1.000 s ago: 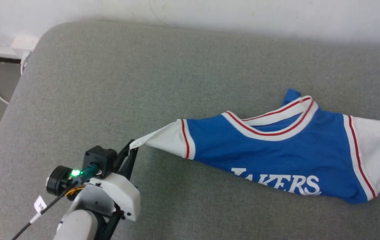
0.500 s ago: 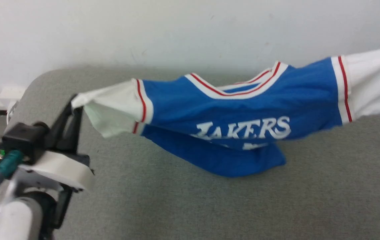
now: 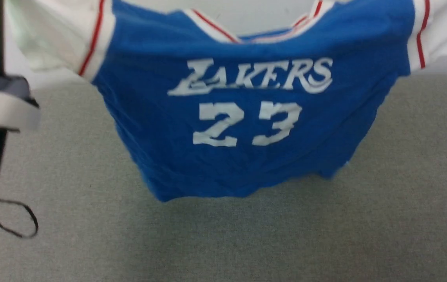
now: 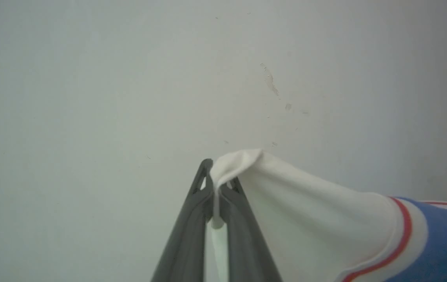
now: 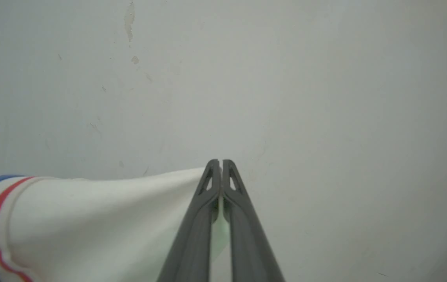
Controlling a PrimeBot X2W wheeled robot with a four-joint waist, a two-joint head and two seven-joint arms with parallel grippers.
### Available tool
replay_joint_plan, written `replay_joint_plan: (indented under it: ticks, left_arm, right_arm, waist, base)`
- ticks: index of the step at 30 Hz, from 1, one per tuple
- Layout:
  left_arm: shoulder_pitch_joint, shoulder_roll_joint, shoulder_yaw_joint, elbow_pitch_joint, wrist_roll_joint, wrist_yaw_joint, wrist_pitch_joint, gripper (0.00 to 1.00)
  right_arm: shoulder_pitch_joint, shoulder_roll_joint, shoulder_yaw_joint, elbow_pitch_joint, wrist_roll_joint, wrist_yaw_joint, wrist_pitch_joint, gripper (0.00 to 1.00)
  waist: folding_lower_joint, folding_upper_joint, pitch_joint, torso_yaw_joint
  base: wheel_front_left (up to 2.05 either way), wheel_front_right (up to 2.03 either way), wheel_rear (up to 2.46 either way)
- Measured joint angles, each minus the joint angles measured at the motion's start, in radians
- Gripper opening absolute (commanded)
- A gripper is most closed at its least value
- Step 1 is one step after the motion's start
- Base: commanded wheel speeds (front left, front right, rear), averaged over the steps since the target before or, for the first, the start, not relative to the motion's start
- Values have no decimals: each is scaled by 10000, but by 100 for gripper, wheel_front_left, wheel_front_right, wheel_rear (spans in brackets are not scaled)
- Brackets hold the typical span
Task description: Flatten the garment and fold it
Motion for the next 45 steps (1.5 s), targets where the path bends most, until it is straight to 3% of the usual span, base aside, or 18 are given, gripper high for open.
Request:
replay_joint_plan:
  ticks: [8, 15, 26, 32, 36, 45]
  left_arm:
    - [-3031, 339, -251, 2128, -198, -499, 186, 0]
    - [-5869, 460, -765, 4836, -27, -786, -63, 0]
    - [-9098, -205, -1415, 7837, 449, -867, -1636, 0]
    - [-9607, -640, -1593, 8663, 548, -817, -2788, 0]
    - [-9505, -805, -1751, 9198, 589, -786, -3219, 0]
    - [-6997, -1055, -2353, 9983, 598, -855, -3808, 0]
  right_arm:
    - [-3096, -382, 1085, 1716, -42, 0, -698, 0]
    - [-5695, -211, 1827, 3806, -378, 2, -1546, 0]
    - [-8412, 518, 2211, 6809, -901, 2, -3239, 0]
    - [-8942, 878, 2211, 7760, -963, 0, -4309, 0]
    - [-8825, 1162, 2627, 8270, -738, 0, -4439, 0]
    - [-6912, 1252, 3818, 8663, 351, 0, -4859, 0]
  waist:
    - [0, -1, 970, -247]
    - [2, 0, 2091, -454]
    - [3, 0, 3835, -635]
    - [2, 0, 4553, -578]
    - [3, 0, 4815, -451]
    - [0, 0, 4499, -169]
  base:
    - [0, 0, 0]
    - [0, 0, 0]
    - [0, 0, 0]
    - [0, 0, 0]
    - [0, 0, 0]
    - [0, 0, 0]
